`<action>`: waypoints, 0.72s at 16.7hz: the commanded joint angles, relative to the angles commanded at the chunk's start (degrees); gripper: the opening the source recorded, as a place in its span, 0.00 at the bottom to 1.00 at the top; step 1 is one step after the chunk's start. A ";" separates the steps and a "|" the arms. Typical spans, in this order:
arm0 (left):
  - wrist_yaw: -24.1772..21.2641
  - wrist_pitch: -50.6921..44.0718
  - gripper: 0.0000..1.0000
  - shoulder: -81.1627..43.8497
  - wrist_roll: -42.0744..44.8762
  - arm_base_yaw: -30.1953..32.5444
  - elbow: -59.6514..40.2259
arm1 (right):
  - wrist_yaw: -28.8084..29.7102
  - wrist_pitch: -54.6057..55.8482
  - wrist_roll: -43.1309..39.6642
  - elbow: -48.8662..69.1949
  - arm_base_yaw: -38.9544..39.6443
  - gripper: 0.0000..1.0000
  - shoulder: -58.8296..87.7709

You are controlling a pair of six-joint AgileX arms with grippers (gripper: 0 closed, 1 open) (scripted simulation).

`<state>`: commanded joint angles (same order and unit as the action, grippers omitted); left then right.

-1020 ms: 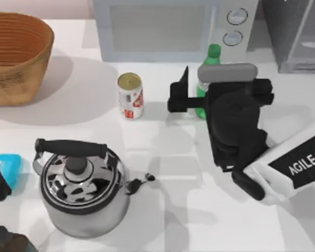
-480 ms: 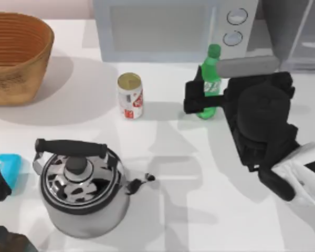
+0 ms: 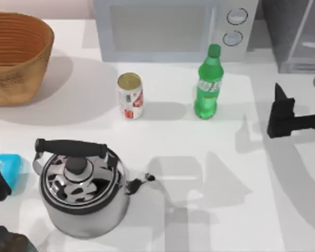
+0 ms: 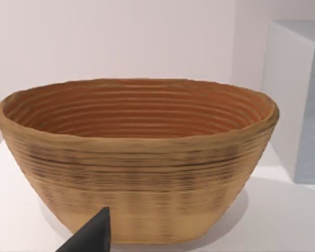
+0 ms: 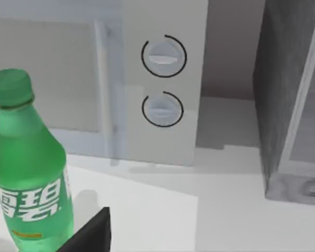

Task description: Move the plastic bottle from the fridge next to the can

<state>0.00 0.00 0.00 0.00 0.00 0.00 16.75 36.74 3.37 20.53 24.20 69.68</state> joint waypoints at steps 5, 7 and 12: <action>0.00 0.00 1.00 0.00 0.00 0.00 0.00 | -7.63 -15.70 -1.00 -10.92 -10.13 1.00 -31.08; 0.00 0.00 1.00 0.00 0.00 0.00 0.00 | -9.95 -21.63 -1.58 -14.04 -14.08 1.00 -42.79; 0.00 0.00 1.00 0.00 0.00 0.00 0.00 | -14.77 -33.17 -2.91 -19.07 -21.88 1.00 -63.73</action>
<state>0.00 0.00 0.00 0.00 0.00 0.00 1.98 3.58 0.46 1.46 2.32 5.95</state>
